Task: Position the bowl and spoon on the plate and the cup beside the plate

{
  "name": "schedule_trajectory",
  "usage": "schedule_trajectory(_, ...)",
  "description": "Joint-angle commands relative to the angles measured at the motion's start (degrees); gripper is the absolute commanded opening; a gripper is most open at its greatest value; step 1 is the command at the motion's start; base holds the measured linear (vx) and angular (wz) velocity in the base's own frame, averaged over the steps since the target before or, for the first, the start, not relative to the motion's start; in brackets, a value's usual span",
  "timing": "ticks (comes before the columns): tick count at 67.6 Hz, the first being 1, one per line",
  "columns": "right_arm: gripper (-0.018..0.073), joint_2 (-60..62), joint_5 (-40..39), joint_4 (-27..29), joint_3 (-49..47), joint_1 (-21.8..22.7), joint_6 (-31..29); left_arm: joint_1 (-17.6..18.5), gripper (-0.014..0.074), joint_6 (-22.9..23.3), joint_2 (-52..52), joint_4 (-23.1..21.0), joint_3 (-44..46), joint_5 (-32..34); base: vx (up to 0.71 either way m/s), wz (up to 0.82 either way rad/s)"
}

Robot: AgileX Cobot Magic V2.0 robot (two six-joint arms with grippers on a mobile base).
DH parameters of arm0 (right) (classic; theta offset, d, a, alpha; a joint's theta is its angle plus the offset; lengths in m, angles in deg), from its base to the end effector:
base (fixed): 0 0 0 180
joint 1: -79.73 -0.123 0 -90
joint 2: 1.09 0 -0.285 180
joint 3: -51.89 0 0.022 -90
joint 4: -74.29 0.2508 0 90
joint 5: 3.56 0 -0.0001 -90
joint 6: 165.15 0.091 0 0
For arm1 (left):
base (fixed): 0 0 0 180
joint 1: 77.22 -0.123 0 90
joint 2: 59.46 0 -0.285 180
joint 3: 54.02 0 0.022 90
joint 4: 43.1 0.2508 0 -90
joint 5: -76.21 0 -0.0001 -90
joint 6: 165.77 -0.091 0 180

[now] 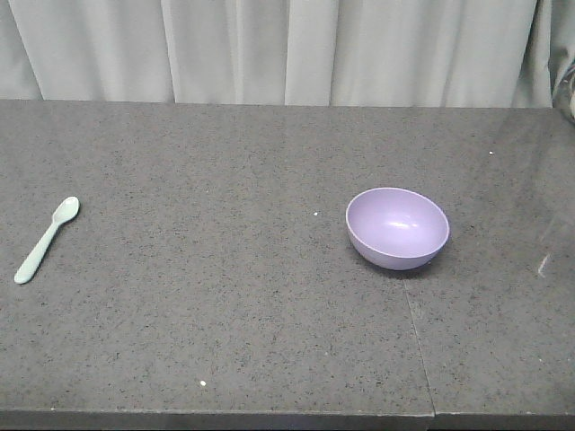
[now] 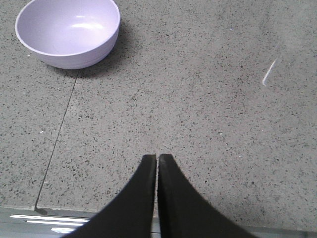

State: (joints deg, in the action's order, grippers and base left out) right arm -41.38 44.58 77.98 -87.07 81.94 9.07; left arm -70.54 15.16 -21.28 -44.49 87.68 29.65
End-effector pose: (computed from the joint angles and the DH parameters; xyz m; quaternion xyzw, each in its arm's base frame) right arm 0.0975 0.0006 0.3091 -0.0190 0.9037 0.0011 0.4277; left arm 0.0901 -0.0122 0.3295 0.0410 0.8780 -0.0433 0.4750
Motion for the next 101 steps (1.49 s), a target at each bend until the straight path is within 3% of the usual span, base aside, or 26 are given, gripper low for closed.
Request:
schedule_trajectory(1,0.0099,-0.5,-3.3,-0.4,-1.9,-0.1,-0.8,0.2,0.0187,0.6,0.7,-0.2,2.0,3.5,0.00,0.00)
schedule_trajectory(14,0.0352,-0.5,-3.3,-0.2,-1.9,-0.1,-0.8,0.2,0.0497,0.7,0.7,-0.2,2.0,3.3,0.00,0.00)
schedule_trajectory(24,0.0517,-0.5,-3.3,0.2,-1.9,-0.1,-0.8,0.2,0.0613,0.7,1.3,0.6,2.0,2.5,0.00,0.00)
schedule_trajectory(37,0.0561,-0.5,-3.3,0.2,-1.9,-0.1,-0.7,0.2,0.0578,2.7,9.3,5.7,2.8,0.1,0.00,0.00)
schedule_trajectory(47,0.0561,-0.5,-3.3,0.2,-1.9,-0.1,-0.7,0.1,0.0540,8.8,19.2,14.0,7.1,-2.0,0.00,0.00)
schedule_trajectory(52,0.0561,-0.5,-3.3,0.2,-1.9,-0.1,-0.7,-0.5,0.0529,9.9,25.0,15.8,10.5,-2.8,0.00,0.00)
schedule_trajectory(60,0.0561,-0.5,-3.3,0.2,-1.9,-0.1,-0.7,-2.4,0.0522,8.6,33.0,14.7,16.4,-4.7,0.00,0.00)
schedule_trajectory(67,0.0561,-0.5,-3.3,0.2,-1.9,-0.1,-0.7,-4.6,0.0522,4.2,41.1,11.4,21.7,-5.5,0.00,0.00)
schedule_trajectory(82,0.0561,-0.5,-3.3,0.2,-1.9,-0.1,-0.7,-8.6,0.0522,-5.9,53.9,1.4,32.8,-6.1,0.00,0.00)
schedule_trajectory(101,0.0561,-0.5,-3.3,0.2,-1.9,-0.1,-0.7,-8.8,0.0522,-8.6,65.6,1.4,43.0,-9.4,0.00,0.00)
